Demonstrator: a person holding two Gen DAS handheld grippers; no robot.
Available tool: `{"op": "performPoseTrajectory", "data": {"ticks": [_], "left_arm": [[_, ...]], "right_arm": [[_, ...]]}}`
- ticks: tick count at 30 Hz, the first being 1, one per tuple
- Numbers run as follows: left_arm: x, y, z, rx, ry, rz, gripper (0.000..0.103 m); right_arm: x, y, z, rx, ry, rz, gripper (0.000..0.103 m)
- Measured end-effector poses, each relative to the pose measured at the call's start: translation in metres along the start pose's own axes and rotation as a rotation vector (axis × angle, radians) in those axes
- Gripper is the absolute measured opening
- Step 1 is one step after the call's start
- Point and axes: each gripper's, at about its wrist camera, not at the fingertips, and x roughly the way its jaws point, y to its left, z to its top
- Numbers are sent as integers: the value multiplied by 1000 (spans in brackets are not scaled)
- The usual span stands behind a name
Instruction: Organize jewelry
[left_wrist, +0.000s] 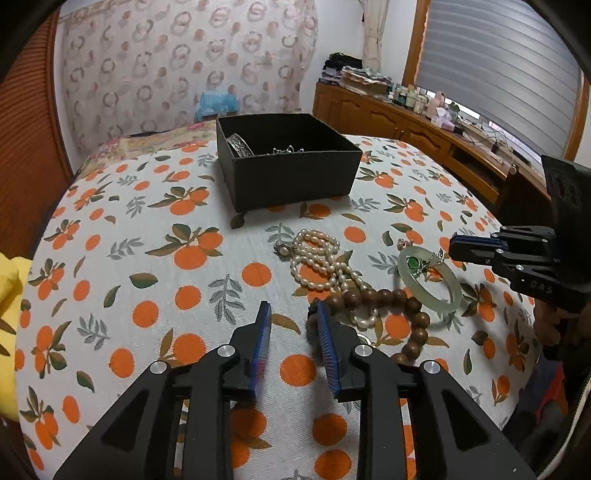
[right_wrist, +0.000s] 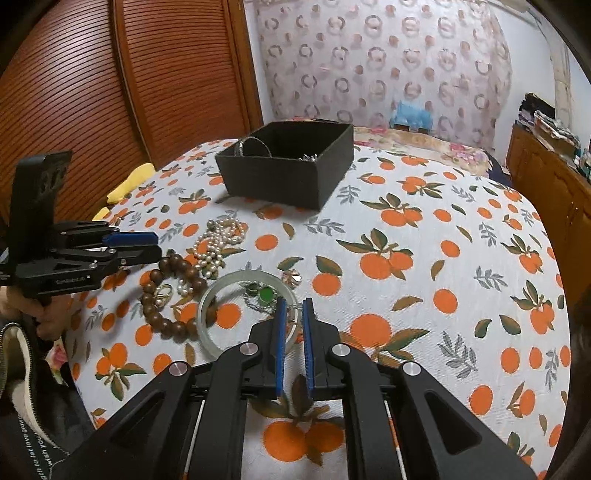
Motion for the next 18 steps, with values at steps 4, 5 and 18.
{"op": "performPoseTrajectory", "data": {"ticks": [4,5,18], "left_arm": [[0,0,0,0,0,-2,25],[0,0,0,0,1,-3,25],[5,-4,-4,-1,11,-18,33]], "right_arm": [[7,-8,2,20,22,16,35],[10,-10,2,27,31,24,35],[16,-17,2,75,53,78,14]]}}
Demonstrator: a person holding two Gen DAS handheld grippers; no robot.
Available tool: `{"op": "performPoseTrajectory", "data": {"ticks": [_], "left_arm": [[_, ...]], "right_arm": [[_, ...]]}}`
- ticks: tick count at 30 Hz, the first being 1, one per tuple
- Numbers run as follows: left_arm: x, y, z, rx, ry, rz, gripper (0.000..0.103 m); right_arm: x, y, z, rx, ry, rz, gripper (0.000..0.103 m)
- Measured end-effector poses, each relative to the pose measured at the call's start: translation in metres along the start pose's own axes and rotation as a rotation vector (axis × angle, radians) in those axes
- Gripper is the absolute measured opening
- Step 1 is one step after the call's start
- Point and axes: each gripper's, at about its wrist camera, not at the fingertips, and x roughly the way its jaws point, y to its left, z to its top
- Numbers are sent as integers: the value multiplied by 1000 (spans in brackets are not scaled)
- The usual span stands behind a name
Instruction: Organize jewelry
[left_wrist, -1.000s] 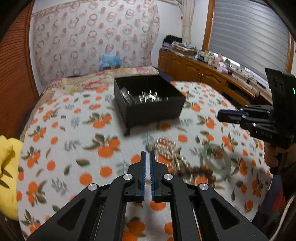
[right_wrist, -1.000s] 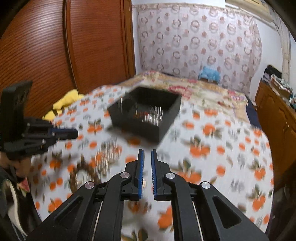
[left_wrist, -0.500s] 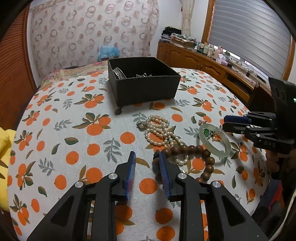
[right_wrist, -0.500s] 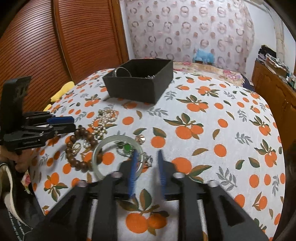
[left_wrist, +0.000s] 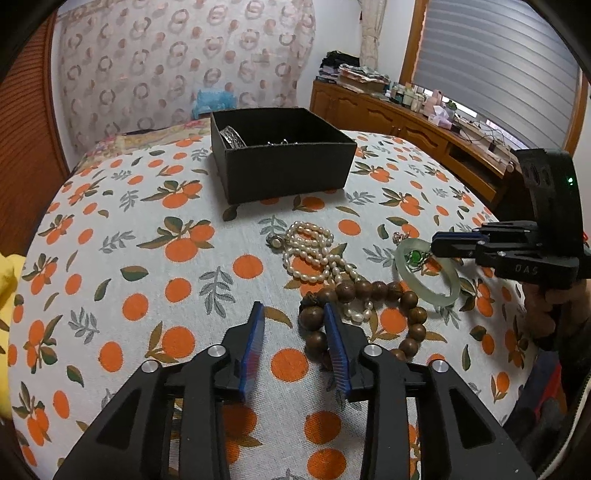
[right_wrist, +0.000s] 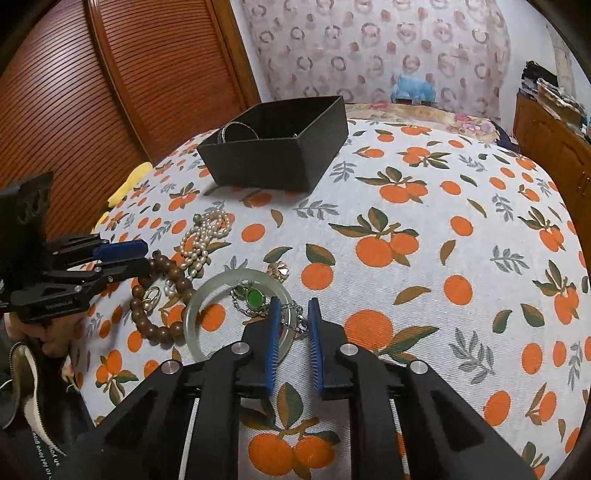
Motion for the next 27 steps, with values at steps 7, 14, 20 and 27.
{"op": "performPoseTrajectory", "data": {"ticks": [7,14,20,27], "left_arm": [[6,0,-2,3,20,-10,34],[9,-4,1,17,23,-15,34],[13,-8,3,41,23,-5,20],[14,-12,3,71,31,0,16]], "right_arm": [[-15,3,7,-16,-54,-15,9],[-36,8,17,-36,-115,-34,9],[-41,12,20,-48,-129,-44,9],[-40,12,20,-49,-129,-47,9]]}}
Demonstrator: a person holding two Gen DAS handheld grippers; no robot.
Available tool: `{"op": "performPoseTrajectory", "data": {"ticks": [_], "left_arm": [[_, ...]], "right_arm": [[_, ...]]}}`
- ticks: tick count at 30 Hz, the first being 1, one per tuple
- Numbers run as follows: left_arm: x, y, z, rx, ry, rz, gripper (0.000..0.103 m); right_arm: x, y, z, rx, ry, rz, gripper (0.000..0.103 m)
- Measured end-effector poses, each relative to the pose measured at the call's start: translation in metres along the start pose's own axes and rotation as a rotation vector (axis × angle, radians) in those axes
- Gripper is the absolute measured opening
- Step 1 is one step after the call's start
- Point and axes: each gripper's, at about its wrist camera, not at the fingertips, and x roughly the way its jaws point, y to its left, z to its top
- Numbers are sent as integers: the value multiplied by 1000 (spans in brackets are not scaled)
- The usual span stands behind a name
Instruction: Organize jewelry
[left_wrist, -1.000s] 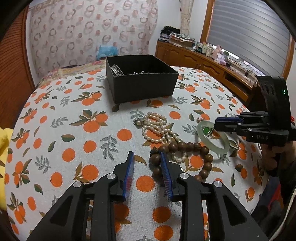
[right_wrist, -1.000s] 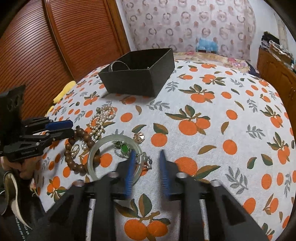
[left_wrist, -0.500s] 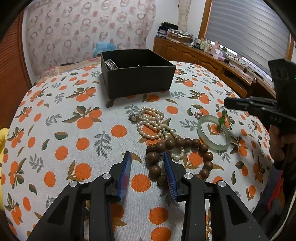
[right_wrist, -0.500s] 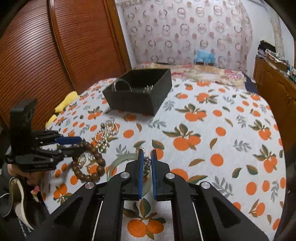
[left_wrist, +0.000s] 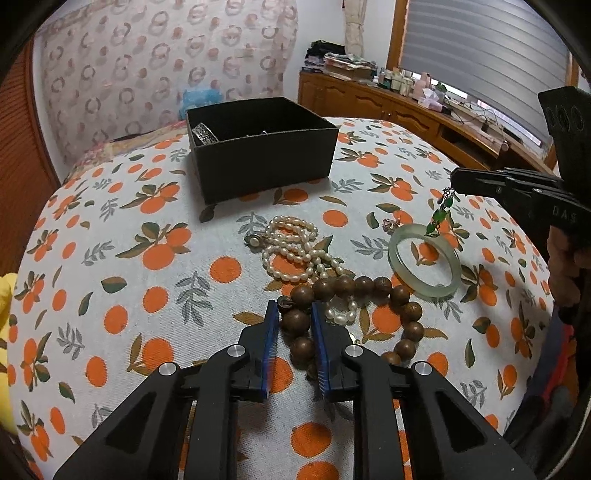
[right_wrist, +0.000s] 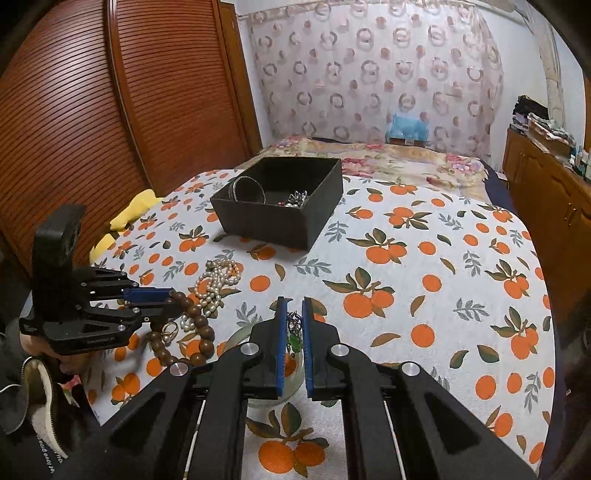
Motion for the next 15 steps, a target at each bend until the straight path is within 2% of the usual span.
{"op": "performPoseTrajectory", "data": {"ticks": [3,15], "left_arm": [[-1,0,0,-5,-8,-1,15],[-47,-4,20,-8,-157,-2,14]], "right_arm": [[0,0,0,-1,-1,0,9],[-11,7,13,-35,-43,-6,9]]}}
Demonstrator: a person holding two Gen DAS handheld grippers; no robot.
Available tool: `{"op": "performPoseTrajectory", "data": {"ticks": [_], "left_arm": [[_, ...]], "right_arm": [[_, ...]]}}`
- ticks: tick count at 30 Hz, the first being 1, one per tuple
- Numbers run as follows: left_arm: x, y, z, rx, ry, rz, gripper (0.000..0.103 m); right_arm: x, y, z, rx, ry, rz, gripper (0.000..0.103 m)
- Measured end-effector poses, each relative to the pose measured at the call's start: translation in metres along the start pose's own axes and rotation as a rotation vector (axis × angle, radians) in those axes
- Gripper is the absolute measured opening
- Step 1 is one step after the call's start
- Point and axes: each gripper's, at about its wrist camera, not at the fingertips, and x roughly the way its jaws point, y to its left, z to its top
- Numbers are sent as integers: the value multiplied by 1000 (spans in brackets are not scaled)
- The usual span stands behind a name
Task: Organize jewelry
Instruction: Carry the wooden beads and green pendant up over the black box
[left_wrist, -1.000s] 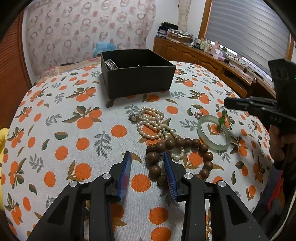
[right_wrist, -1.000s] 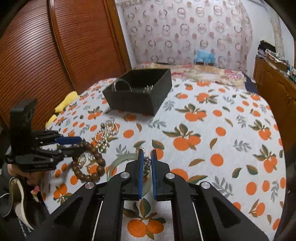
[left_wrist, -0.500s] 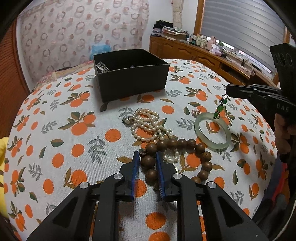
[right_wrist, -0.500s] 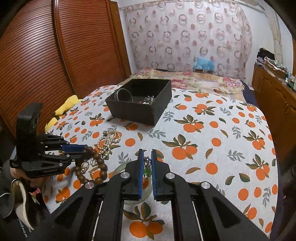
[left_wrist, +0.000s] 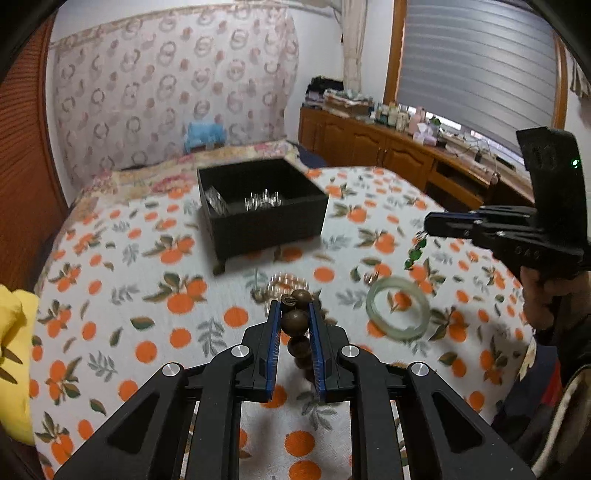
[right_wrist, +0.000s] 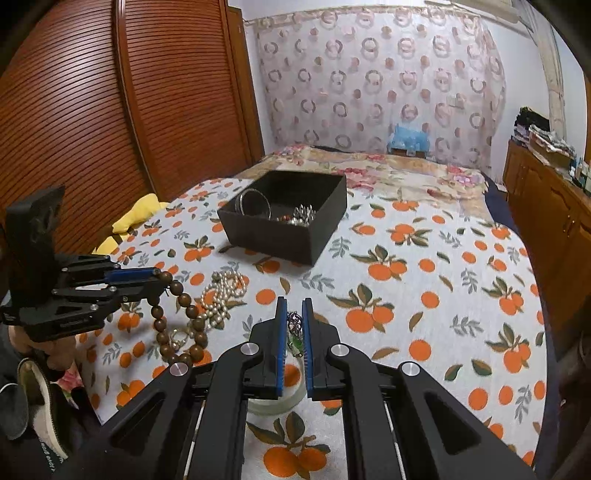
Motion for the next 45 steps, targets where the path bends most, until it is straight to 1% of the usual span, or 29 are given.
{"op": "performPoseTrajectory", "data": {"ticks": [9,17,27,35,40,42,45], "left_arm": [[-28,-1,23,14,-81,0,14],[-42,6,47,35,-138,40,14],[-29,22,77,33,-161,75,14],[-14,31,106,38,-164,102,14],[-6,26,125,56,-175,115,14],[-5,24,131,63,-182,118,14],[-2,22,140,67,-188,120,14]], "right_arm": [[-4,7,24,-31,-34,-8,9],[6,11,46,-58,-49,-11,9],[41,7,93,-64,-78,9,9],[78,1,126,-49,-69,15,9],[98,-2,133,-43,-45,23,10],[105,-6,131,-22,-34,48,10],[116,-8,126,-11,-13,38,10]]}}
